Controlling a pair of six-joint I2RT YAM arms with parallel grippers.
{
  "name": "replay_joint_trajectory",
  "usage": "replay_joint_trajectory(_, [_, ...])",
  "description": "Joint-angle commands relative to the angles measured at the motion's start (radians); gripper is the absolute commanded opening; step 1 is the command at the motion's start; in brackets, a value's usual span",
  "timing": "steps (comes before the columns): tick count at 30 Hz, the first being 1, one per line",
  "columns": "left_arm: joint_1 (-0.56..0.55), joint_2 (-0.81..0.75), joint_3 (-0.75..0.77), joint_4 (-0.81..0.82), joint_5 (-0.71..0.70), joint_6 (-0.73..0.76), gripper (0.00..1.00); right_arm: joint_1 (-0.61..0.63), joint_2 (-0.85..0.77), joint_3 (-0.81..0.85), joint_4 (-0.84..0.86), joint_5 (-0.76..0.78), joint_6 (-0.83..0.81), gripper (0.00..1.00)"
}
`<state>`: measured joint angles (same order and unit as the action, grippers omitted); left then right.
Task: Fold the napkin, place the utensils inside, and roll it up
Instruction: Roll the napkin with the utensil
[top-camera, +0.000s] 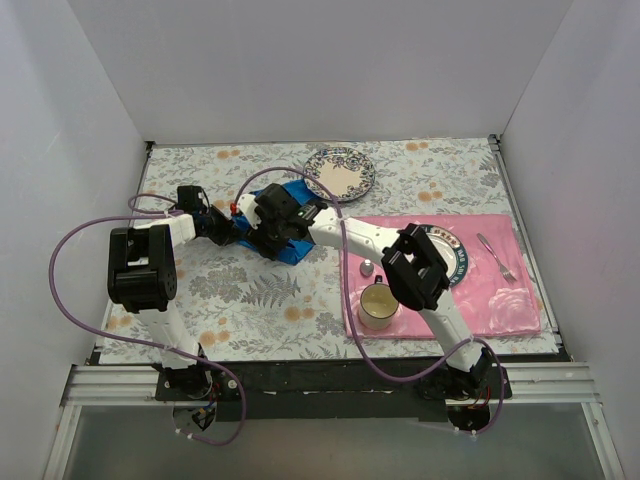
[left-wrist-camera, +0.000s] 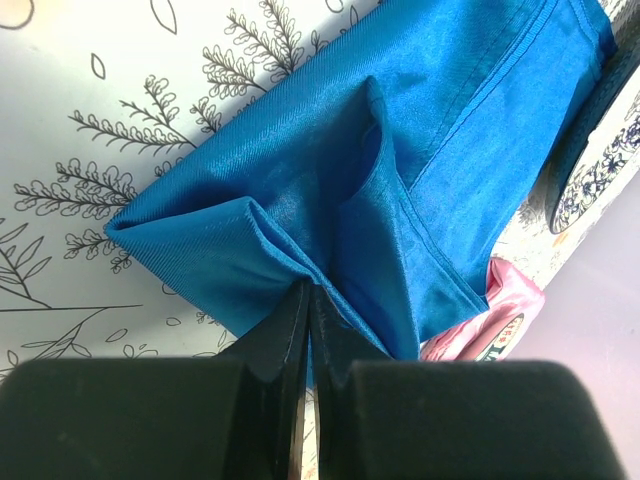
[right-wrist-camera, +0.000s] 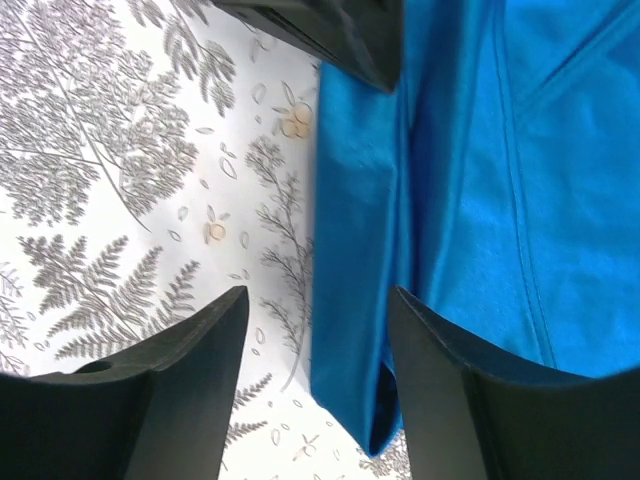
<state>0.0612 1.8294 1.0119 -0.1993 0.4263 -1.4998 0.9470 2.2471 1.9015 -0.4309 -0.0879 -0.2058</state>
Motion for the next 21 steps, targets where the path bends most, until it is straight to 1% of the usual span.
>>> replay_joint_trajectory(1, [-0.004, 0.008, 0.030, -0.002, -0.004, 0.004, 0.00, -0.010, 0.000, 0.076, 0.070, 0.046, 0.026, 0.63])
replay_joint_trajectory(5, [-0.004, -0.005, 0.014, -0.002, -0.006, 0.006, 0.00, -0.053, 0.063, 0.143, 0.083, -0.001, 0.121, 0.65])
replay_joint_trajectory(8, [-0.004, -0.013, 0.011, 0.000, -0.003, 0.004, 0.00, -0.086, 0.074, 0.130, 0.152, -0.087, 0.198, 0.65])
replay_joint_trajectory(11, [-0.003, -0.018, 0.008, 0.001, -0.006, 0.003, 0.00, -0.109, 0.104, 0.143, 0.185, -0.128, 0.262, 0.61])
replay_joint_trajectory(12, [-0.004, -0.019, 0.007, 0.001, -0.004, 0.003, 0.00, -0.116, 0.115, 0.149, 0.187, -0.148, 0.275, 0.56])
replay_joint_trajectory(15, [-0.004, -0.033, -0.002, 0.003, -0.009, 0.004, 0.01, -0.131, 0.158, 0.191, 0.187, -0.194, 0.310, 0.48])
replay_joint_trajectory(19, [-0.004, -0.068, -0.025, 0.009, -0.032, 0.003, 0.02, -0.132, 0.204, 0.223, 0.195, -0.239, 0.336, 0.46])
replay_joint_trajectory(21, [-0.004, -0.082, -0.033, 0.009, -0.034, 0.003, 0.02, -0.132, 0.223, 0.225, 0.208, -0.249, 0.347, 0.44])
